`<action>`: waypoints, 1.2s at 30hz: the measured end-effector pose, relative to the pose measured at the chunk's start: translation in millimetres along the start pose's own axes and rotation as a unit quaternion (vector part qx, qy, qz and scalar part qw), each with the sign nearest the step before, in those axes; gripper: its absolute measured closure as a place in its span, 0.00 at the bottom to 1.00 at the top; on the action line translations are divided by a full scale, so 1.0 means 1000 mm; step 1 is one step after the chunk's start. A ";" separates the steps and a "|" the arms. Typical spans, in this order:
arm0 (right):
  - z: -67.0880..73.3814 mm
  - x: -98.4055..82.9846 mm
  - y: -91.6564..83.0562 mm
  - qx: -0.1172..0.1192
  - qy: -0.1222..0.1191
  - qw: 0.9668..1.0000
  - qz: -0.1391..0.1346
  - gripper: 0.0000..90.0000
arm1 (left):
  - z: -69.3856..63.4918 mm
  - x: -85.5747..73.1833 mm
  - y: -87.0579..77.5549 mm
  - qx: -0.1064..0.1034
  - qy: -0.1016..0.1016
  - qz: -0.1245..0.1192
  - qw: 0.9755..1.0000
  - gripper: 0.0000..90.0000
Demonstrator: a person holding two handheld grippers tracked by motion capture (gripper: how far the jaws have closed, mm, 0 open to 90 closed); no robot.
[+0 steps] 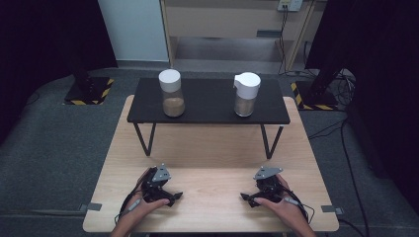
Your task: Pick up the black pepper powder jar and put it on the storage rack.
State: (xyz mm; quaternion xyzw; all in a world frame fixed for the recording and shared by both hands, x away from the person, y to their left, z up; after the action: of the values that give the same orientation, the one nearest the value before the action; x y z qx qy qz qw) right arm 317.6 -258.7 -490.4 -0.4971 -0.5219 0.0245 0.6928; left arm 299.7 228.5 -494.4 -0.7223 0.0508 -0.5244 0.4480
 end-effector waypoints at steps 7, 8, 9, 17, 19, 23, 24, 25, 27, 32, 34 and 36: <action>0.001 -0.005 0.000 -0.002 -0.003 1.000 -0.010 0.04 | 0.000 0.000 0.000 0.000 0.000 0.000 1.000 0.00; 0.002 -0.005 0.000 -0.003 -0.003 1.000 -0.011 0.03 | 0.000 0.000 0.000 0.000 0.000 0.000 1.000 0.00; 0.003 -0.006 0.000 -0.004 -0.004 1.000 -0.012 0.03 | 0.000 0.000 0.000 0.000 0.000 0.000 1.000 0.00; 0.006 -0.011 0.001 -0.010 -0.005 1.000 -0.024 0.02 | 0.000 0.000 0.000 0.000 0.000 0.000 1.000 0.00; 0.006 -0.011 0.001 -0.010 -0.005 1.000 -0.024 0.02 | 0.000 0.000 0.000 0.000 0.000 0.000 1.000 0.00; 0.007 -0.011 0.000 -0.012 -0.003 1.000 -0.023 0.02 | 0.000 0.000 0.000 0.000 0.000 0.000 1.000 0.00; 0.007 -0.011 0.000 -0.012 -0.004 1.000 -0.023 0.02 | 0.000 0.000 0.000 0.000 0.000 0.000 1.000 0.00; 0.007 -0.011 0.000 -0.012 -0.004 1.000 -0.023 0.02 | 0.000 0.000 0.000 0.000 0.000 0.000 1.000 0.00; 0.008 -0.012 0.000 -0.013 -0.003 1.000 -0.024 0.02 | 0.000 0.000 0.000 0.000 -0.001 0.000 1.000 0.00; 0.008 -0.012 0.000 -0.013 -0.004 1.000 -0.023 0.02 | 0.000 0.000 0.000 0.001 -0.001 0.000 1.000 0.00; 0.008 -0.012 0.000 -0.013 -0.004 1.000 -0.024 0.02 | 0.000 0.000 0.000 0.001 -0.001 0.000 1.000 0.00; 0.008 -0.012 0.000 -0.015 -0.004 1.000 -0.024 0.02 | -0.001 0.000 0.000 0.001 -0.001 0.000 1.000 0.00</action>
State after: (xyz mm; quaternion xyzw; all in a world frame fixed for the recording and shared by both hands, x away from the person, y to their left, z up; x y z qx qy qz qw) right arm 306.1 -259.8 -498.7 -0.4946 -0.5362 0.0022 0.6839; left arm 299.3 228.1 -494.3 -0.7227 0.0497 -0.5233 0.4488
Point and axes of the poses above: each handheld gripper's, and its own axes: y roughly forward along the jaws, x roughly out of its top, z roughly to its left, the point moved 6 cm from there along y, roughly forward along the jaws, and after that the axes turned 5 degrees about -x, right-handed, at the moved point
